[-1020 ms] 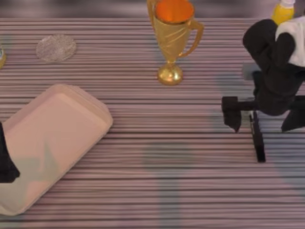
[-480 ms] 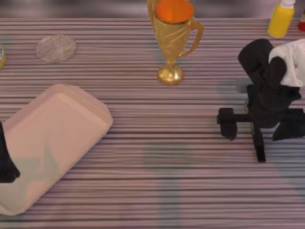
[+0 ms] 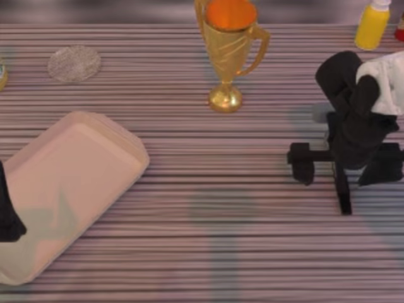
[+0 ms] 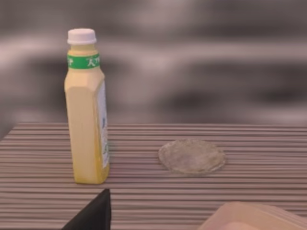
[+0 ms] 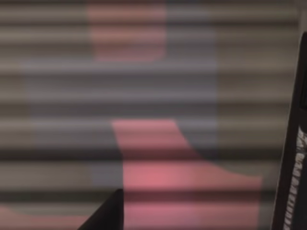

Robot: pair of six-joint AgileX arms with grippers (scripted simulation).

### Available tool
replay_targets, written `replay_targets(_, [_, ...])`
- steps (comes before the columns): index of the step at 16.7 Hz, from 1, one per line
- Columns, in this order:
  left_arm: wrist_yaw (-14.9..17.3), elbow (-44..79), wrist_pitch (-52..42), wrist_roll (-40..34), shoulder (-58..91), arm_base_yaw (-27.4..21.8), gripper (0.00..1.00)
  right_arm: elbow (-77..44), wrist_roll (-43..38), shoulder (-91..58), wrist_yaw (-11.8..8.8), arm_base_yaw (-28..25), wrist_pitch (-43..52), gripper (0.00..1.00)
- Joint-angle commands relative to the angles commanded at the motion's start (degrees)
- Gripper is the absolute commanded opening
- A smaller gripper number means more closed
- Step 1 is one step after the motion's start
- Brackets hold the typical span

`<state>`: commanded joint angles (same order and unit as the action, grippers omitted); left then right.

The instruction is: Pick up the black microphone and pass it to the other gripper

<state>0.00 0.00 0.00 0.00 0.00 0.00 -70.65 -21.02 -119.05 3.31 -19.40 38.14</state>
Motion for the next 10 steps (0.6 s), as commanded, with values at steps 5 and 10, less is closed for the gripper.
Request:
replay_targets(5, [0.0,0.0,0.0,0.0,0.0,0.0,1.0,0.0,0.0,0.0,0.0,0.0,0.0,0.1])
replay_targets(10, [0.0,0.0,0.0,0.0,0.0,0.0,1.0,0.0,0.0,0.0,0.0,0.0,0.0,0.0])
